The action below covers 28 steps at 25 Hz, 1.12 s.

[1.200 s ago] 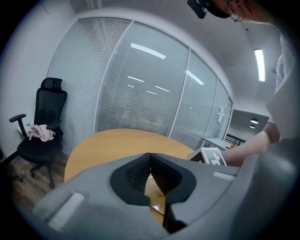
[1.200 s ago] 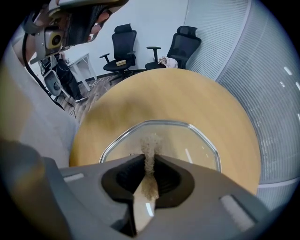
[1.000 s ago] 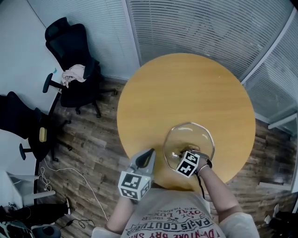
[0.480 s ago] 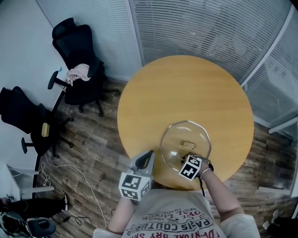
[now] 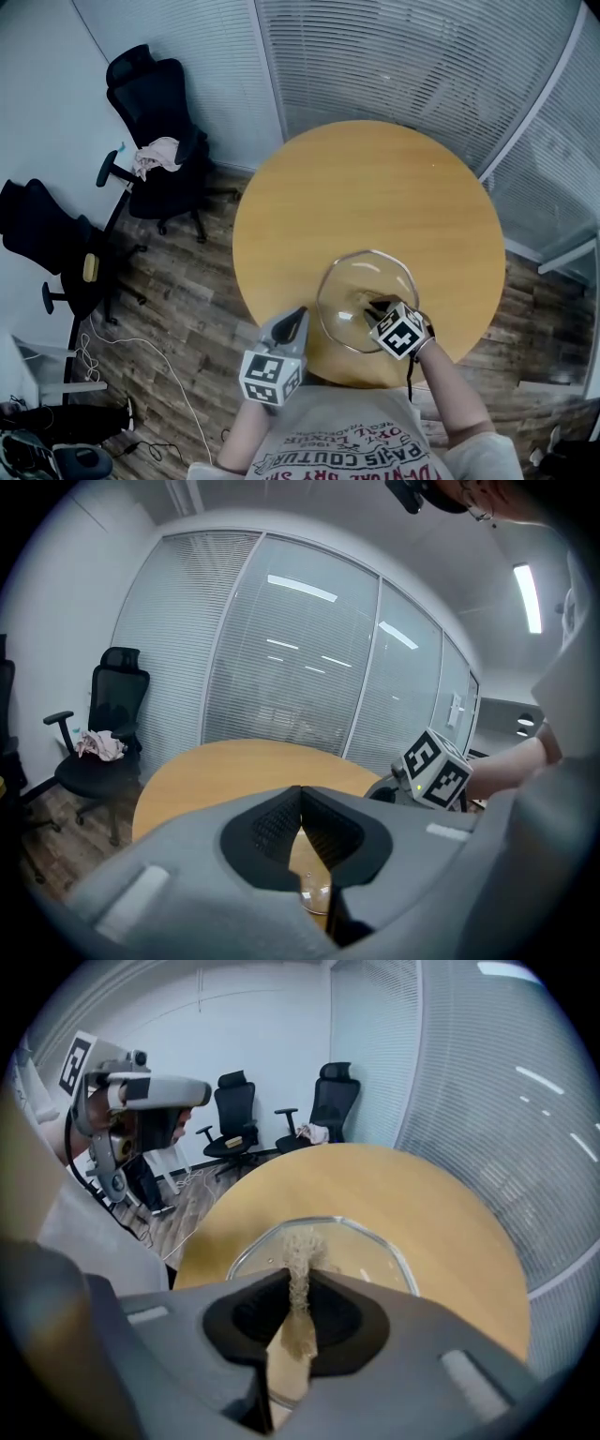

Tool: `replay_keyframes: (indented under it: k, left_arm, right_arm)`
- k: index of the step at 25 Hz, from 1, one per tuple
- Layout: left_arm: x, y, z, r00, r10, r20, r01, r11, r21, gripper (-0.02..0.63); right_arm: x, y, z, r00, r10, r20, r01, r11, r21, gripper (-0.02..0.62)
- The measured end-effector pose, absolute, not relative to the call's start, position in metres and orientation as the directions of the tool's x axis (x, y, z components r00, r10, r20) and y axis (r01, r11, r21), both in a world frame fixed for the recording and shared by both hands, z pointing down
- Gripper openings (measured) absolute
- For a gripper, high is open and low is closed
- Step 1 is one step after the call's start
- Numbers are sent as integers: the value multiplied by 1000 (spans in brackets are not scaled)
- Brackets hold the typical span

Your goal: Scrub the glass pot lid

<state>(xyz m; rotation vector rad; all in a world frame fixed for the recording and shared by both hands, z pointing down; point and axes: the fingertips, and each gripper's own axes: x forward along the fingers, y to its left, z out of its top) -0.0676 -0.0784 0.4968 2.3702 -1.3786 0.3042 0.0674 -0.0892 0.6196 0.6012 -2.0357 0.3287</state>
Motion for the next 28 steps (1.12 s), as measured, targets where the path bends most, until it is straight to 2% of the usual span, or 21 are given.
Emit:
replay_keyframes:
  k: [5, 15, 19, 24, 28]
  left_arm:
    - [-65, -94, 496, 515, -775, 367, -857, -467, 217, 8]
    - [-81, -140, 519, 532, -740, 411, -847, -476, 238, 8]
    - [-79, -154, 529, 545, -719, 431, -838, -486, 248, 8]
    - [-86, -173, 539, 538, -716, 445, -843, -472, 259, 8]
    - [-85, -182, 548, 545, -702, 459, -838, -473, 273, 6]
  right_arm:
    - [95, -143, 609, -356, -400, 844, -663, 745, 73, 57]
    - [140, -200, 677, -192, -336, 922, -845, 535, 19, 58]
    - [153, -208, 699, -137, -284, 949, -879, 476, 16, 58]
    - [149, -219, 713, -142, -255, 956, -887, 461, -8, 58]
    - [140, -236, 713, -146, -275, 950, -863, 505, 14, 58]
